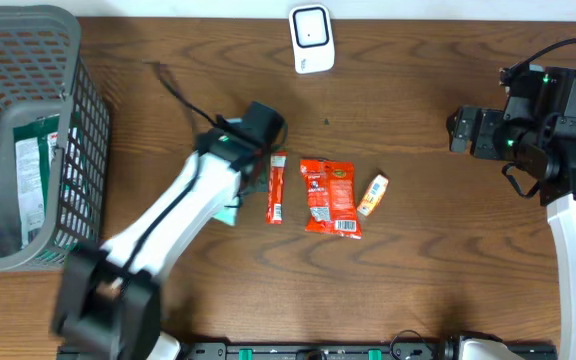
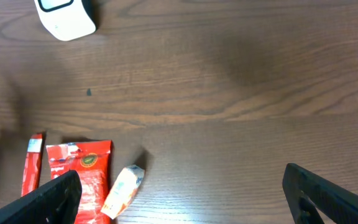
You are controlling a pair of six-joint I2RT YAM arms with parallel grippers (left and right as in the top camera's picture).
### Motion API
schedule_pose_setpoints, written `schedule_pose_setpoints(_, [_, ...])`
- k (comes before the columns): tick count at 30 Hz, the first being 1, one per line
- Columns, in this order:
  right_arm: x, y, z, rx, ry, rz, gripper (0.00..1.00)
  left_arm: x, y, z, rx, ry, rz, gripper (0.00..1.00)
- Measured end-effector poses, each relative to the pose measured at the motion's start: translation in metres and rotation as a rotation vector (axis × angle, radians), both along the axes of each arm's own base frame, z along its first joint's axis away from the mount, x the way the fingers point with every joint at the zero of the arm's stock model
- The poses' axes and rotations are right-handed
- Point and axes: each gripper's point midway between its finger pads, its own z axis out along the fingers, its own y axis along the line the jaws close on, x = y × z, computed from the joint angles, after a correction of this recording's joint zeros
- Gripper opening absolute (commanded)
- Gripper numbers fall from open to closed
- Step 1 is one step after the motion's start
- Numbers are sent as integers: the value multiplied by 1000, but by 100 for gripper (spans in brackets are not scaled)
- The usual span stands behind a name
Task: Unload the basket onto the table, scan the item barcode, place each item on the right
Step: 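Carry the green wipes pack out and lower it beside the stick packet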
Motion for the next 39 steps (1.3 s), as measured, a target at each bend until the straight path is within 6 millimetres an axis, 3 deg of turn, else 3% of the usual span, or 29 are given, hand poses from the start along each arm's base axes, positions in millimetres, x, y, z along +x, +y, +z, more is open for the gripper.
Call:
schedule_pose_setpoints(4, [0,0,0,0,1,0,99,-1,-16,-57,-30,132,3,7])
schedule_pose_setpoints(7, [0,0,0,0,0,0,99,-2,-24,-74,-57,165,-1,9])
schedule_pose_setpoints(9, [0,0,0,0,0,0,99,-1,-26,-74,-74,167,-1,32])
schedule_pose_setpoints(10, [0,0,0,0,1,0,99,-1,-27,-74,-80,169,-2,37])
schedule_pose_setpoints(17, [0,0,0,0,0,0,99,-8,-41,-69,-178,227,-35,53])
schedule_pose_setpoints(20, [0,0,0,0,0,0,99,5,-40,-38,-235,151,-41,58])
schedule_pose_setpoints(22, [0,0,0,0,0,0,99,11,-35,-13,-267,85,-33,54])
schedule_pose_setpoints(24, [0,0,0,0,1,0,99,18,-31,11,-291,22,-31,20])
schedule_pose_setpoints(25, [0,0,0,0,1,0,99,19,-30,20,-299,1,-32,8])
schedule_pose_setpoints(27, [0,0,0,0,1,0,99,19,-29,29,-300,-17,-47,7])
schedule_pose_setpoints(31, [0,0,0,0,1,0,99,16,-29,21,-290,3,-54,8])
schedule_pose_setpoints(39, [0,0,0,0,1,0,99,11,-26,-34,-259,84,-43,7])
